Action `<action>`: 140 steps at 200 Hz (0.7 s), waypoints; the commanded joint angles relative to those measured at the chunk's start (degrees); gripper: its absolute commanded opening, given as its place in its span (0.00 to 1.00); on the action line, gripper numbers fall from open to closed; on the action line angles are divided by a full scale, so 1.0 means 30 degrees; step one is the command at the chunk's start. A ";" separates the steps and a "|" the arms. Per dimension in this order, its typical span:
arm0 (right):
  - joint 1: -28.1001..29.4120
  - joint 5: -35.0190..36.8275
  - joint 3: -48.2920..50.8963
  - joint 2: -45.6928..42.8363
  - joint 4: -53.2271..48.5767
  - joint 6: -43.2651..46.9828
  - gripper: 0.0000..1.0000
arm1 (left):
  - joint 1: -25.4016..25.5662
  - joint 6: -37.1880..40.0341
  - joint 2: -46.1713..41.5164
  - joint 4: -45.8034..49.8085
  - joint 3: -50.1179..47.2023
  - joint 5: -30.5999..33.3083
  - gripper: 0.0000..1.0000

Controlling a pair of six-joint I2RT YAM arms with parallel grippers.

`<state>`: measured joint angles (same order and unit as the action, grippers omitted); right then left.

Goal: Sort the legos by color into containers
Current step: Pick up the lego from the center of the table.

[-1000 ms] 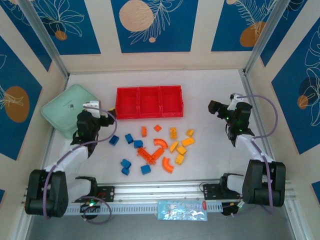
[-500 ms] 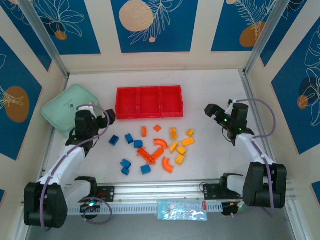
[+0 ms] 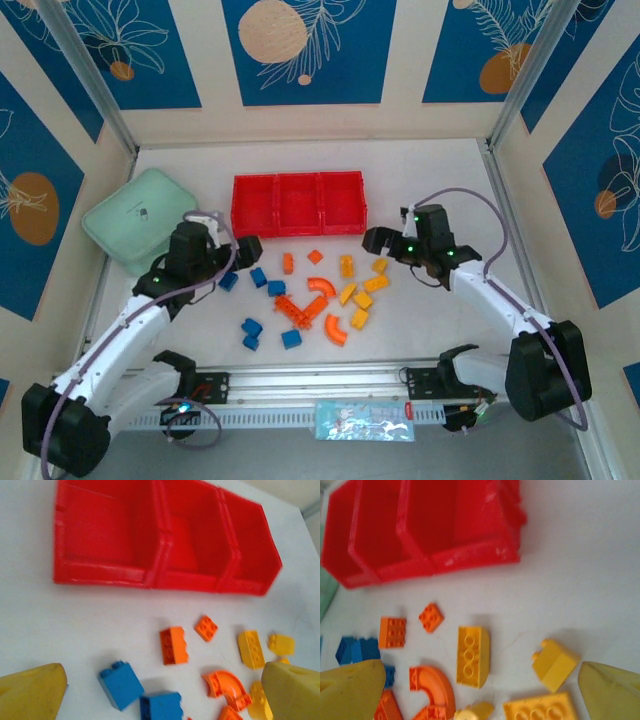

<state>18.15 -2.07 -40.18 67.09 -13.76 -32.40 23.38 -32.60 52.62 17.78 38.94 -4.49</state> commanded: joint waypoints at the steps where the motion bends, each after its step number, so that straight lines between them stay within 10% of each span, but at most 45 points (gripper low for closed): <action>1: 0.1352 0.0571 -0.0824 0.0346 -0.1518 -0.0015 0.99 | 0.1744 -0.0582 0.1247 0.2367 0.1376 0.1109 0.99; 140: 0.4877 0.2443 -0.2814 0.3846 -0.2474 -0.0859 0.99 | 0.5391 0.0545 1.3916 0.5449 0.8688 0.4085 0.74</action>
<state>32.67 4.58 -46.59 77.69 -20.10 -34.98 38.94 -32.56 89.95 31.88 61.49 5.56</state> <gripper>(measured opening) 0.991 0.759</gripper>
